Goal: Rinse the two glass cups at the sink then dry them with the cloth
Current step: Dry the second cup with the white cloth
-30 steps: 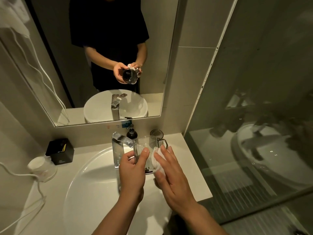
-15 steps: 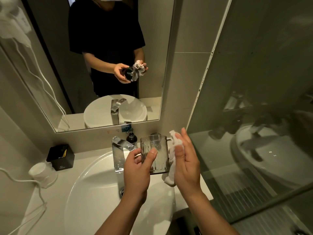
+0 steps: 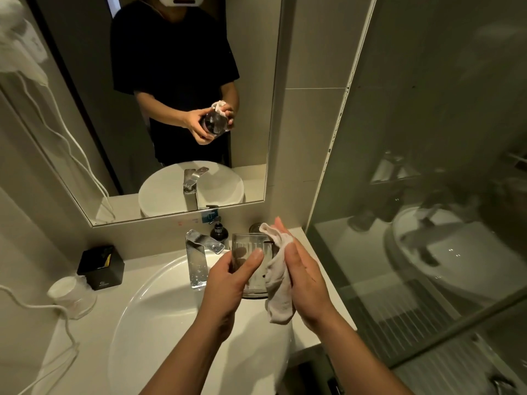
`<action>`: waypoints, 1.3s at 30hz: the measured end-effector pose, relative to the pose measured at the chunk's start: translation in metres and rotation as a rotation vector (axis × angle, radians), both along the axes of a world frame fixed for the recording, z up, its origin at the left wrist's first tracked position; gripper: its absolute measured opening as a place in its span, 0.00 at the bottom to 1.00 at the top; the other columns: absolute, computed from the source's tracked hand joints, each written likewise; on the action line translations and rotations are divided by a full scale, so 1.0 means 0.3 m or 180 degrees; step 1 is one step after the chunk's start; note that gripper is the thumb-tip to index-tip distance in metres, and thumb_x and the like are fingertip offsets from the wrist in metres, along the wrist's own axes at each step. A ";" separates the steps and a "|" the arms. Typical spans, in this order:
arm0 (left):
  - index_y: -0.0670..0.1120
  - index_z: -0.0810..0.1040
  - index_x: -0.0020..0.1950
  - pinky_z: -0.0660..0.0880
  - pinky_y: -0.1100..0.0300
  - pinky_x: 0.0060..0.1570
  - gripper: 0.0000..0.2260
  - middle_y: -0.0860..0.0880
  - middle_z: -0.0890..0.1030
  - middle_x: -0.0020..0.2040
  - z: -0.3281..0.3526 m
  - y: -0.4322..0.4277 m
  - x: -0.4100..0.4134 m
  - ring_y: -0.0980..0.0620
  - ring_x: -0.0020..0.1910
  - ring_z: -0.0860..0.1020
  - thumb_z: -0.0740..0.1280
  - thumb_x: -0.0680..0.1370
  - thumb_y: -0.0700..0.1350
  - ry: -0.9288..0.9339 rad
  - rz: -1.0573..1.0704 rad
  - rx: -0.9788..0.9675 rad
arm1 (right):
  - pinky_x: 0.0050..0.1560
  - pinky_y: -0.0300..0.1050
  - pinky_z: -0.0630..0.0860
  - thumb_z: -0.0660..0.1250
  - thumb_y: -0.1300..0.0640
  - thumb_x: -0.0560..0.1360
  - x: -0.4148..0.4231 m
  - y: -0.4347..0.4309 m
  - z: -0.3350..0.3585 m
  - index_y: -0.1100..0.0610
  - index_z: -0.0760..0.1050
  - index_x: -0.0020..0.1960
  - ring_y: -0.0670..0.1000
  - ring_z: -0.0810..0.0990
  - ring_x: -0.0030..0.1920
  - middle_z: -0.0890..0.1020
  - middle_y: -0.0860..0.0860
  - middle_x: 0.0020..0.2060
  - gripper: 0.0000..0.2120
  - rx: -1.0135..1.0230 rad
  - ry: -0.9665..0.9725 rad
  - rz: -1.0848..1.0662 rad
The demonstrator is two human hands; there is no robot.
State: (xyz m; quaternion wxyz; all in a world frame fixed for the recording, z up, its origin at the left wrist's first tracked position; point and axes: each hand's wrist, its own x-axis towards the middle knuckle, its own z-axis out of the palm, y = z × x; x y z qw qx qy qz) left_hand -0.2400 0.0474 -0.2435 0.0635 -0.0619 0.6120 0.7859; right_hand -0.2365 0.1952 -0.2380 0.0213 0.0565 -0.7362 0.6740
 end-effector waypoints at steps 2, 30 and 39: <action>0.44 0.84 0.56 0.82 0.54 0.45 0.22 0.44 0.88 0.48 -0.007 -0.001 -0.002 0.48 0.47 0.84 0.79 0.69 0.56 0.0013 0.0084 0.0031 | 0.68 0.35 0.73 0.52 0.37 0.83 0.013 -0.011 -0.007 0.34 0.64 0.78 0.37 0.74 0.71 0.73 0.30 0.72 0.23 0.0025 0.0059 0.0016; 0.46 0.82 0.55 0.79 0.46 0.55 0.30 0.42 0.81 0.50 -0.023 0.025 0.005 0.46 0.51 0.80 0.82 0.60 0.60 0.0161 0.0141 -0.0121 | 0.74 0.42 0.69 0.50 0.41 0.85 0.019 -0.013 -0.075 0.42 0.64 0.80 0.38 0.69 0.74 0.72 0.39 0.75 0.24 0.1164 0.0596 -0.0899; 0.51 0.75 0.66 0.79 0.53 0.58 0.37 0.46 0.85 0.59 -0.021 0.004 -0.024 0.48 0.60 0.83 0.80 0.59 0.57 0.0112 -0.0187 -0.0162 | 0.70 0.56 0.75 0.53 0.42 0.86 -0.016 0.043 -0.079 0.42 0.65 0.79 0.45 0.75 0.72 0.76 0.39 0.72 0.22 0.0807 0.0422 -0.0523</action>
